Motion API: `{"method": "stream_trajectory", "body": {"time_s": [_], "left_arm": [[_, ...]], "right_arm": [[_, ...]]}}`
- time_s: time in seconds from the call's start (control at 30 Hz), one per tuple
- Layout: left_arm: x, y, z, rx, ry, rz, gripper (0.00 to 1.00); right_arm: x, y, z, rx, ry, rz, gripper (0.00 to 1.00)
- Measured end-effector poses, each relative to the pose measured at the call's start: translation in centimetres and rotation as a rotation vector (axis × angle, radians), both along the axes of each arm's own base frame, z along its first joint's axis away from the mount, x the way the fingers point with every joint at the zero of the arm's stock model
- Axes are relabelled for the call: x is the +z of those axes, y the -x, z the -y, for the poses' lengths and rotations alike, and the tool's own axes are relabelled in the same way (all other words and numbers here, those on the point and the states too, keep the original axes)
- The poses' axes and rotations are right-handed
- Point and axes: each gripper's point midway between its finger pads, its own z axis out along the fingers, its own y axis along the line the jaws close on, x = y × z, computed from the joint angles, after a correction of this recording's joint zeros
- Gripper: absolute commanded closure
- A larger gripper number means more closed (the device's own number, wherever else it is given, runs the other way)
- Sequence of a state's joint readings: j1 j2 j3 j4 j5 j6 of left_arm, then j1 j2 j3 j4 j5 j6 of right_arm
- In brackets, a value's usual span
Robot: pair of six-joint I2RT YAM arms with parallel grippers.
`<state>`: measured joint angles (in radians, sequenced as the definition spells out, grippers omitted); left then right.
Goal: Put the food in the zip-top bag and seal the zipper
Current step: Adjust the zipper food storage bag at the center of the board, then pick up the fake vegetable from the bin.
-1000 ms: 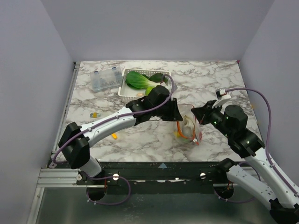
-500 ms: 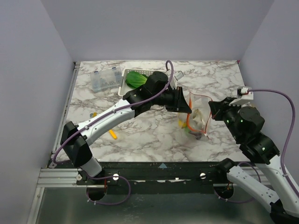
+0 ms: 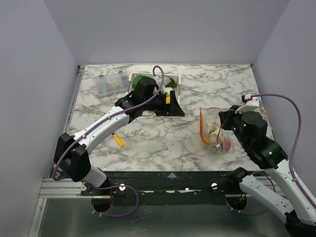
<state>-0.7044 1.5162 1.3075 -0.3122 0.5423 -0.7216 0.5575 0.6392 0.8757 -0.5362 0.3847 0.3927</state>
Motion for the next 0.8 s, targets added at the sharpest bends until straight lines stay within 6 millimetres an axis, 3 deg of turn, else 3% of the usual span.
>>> {"method": "stream_trajectory", "body": {"time_s": [0.2, 0.33, 0.53, 0.63, 0.8], "left_arm": [[-3.2, -5.0, -7.3, 0.243, -0.075, 0.031, 0.2], [-4.1, -8.7, -9.9, 0.378, -0.156, 0.091, 0.21], [-5.1, -17.7, -10.5, 0.555, -0.325, 0.175, 0.2], [-7.5, -21.9, -10.1, 0.602, -0.424, 0.144, 0.18], [-11.5, -25.0, -9.7, 0.63, -0.545, 0.069, 0.15]], "right_arm": [[-0.4, -0.2, -0.1, -0.001, 0.006, -0.017, 0.99], [-1.1, -0.7, -0.5, -0.003, 0.014, -0.04, 0.99], [-2.7, -1.8, -1.2, -0.006, 0.026, -0.077, 0.99], [-3.2, -2.2, -1.5, -0.008, 0.028, -0.087, 0.99], [-3.1, -2.5, -1.5, -0.016, 0.027, -0.079, 0.99]]}}
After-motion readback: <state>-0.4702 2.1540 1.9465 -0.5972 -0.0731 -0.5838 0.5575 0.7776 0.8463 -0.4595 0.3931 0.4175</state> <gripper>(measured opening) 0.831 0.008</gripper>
